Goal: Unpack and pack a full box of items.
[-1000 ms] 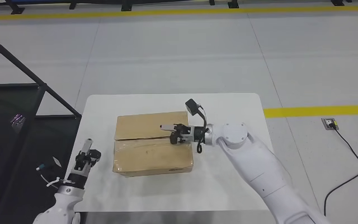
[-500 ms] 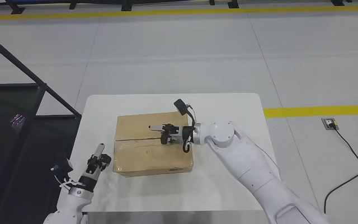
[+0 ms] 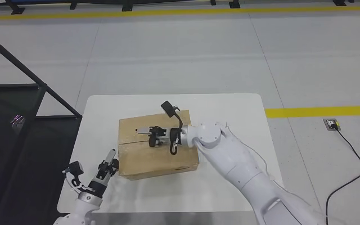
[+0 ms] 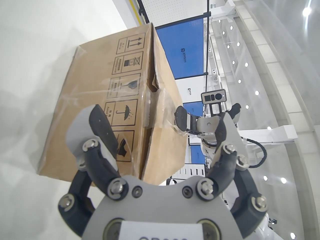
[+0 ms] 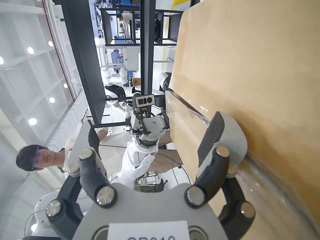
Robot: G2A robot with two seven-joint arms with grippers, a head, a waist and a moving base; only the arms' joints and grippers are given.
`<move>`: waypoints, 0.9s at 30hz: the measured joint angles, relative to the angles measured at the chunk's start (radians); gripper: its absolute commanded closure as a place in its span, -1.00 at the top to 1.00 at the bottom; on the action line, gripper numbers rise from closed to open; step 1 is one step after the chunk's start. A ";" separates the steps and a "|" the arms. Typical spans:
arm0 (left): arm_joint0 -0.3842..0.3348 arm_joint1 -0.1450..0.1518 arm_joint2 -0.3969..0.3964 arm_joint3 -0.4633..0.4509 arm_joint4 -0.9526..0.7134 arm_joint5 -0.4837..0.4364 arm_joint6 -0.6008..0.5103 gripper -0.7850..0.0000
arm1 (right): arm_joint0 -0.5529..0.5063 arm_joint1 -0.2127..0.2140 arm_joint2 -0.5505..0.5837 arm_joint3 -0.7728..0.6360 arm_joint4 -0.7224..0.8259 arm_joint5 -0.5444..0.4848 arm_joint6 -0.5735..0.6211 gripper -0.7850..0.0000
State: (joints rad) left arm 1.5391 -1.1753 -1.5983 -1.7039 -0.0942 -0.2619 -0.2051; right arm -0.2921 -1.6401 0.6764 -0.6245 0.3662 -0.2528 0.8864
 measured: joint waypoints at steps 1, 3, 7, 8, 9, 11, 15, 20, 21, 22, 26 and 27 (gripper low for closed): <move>0.001 0.000 0.002 -0.001 0.001 0.000 0.000 1.00 | 0.004 -0.009 -0.007 0.011 0.005 -0.007 -0.001 1.00; 0.004 -0.001 0.004 -0.004 0.003 -0.001 0.000 1.00 | 0.011 -0.031 -0.021 0.038 0.015 -0.027 -0.005 1.00; 0.007 -0.002 0.003 -0.005 -0.003 -0.005 -0.005 1.00 | 0.025 -0.070 -0.045 0.089 0.028 -0.055 -0.012 1.00; 0.008 -0.003 0.001 -0.004 -0.007 -0.005 -0.007 1.00 | 0.029 -0.082 -0.052 0.104 0.029 -0.061 -0.014 1.00; 0.008 -0.003 0.000 -0.004 -0.010 -0.005 -0.009 1.00 | 0.032 -0.091 -0.058 0.115 0.029 -0.067 -0.016 1.00; 0.008 -0.003 -0.003 -0.004 -0.016 -0.007 -0.014 1.00 | 0.038 -0.110 -0.068 0.141 0.028 -0.083 -0.024 1.00; 0.009 -0.004 -0.009 -0.003 -0.024 -0.009 -0.022 1.00 | 0.045 -0.141 -0.076 0.188 0.030 -0.112 -0.053 1.00; 0.006 -0.004 -0.015 0.001 -0.030 -0.007 -0.032 1.00 | 0.054 -0.177 -0.079 0.235 0.044 -0.129 -0.040 1.00; 0.006 -0.004 -0.017 0.002 -0.030 -0.007 -0.033 1.00 | 0.056 -0.182 -0.081 0.242 0.044 -0.135 -0.032 1.00; 0.005 -0.004 -0.019 0.003 -0.031 -0.008 -0.035 1.00 | 0.058 -0.187 -0.081 0.250 0.045 -0.140 -0.022 1.00; 0.006 -0.003 -0.036 0.003 -0.044 -0.012 -0.044 1.00 | 0.069 -0.205 -0.075 0.288 0.056 -0.151 0.025 1.00; 0.007 -0.003 -0.040 0.004 -0.047 -0.012 -0.045 1.00 | 0.073 -0.207 -0.072 0.297 0.058 -0.153 0.032 1.00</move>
State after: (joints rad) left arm 1.5456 -1.1783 -1.6386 -1.7001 -0.1408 -0.2741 -0.2504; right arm -0.2193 -1.8469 0.6041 -0.3271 0.4238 -0.4062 0.9181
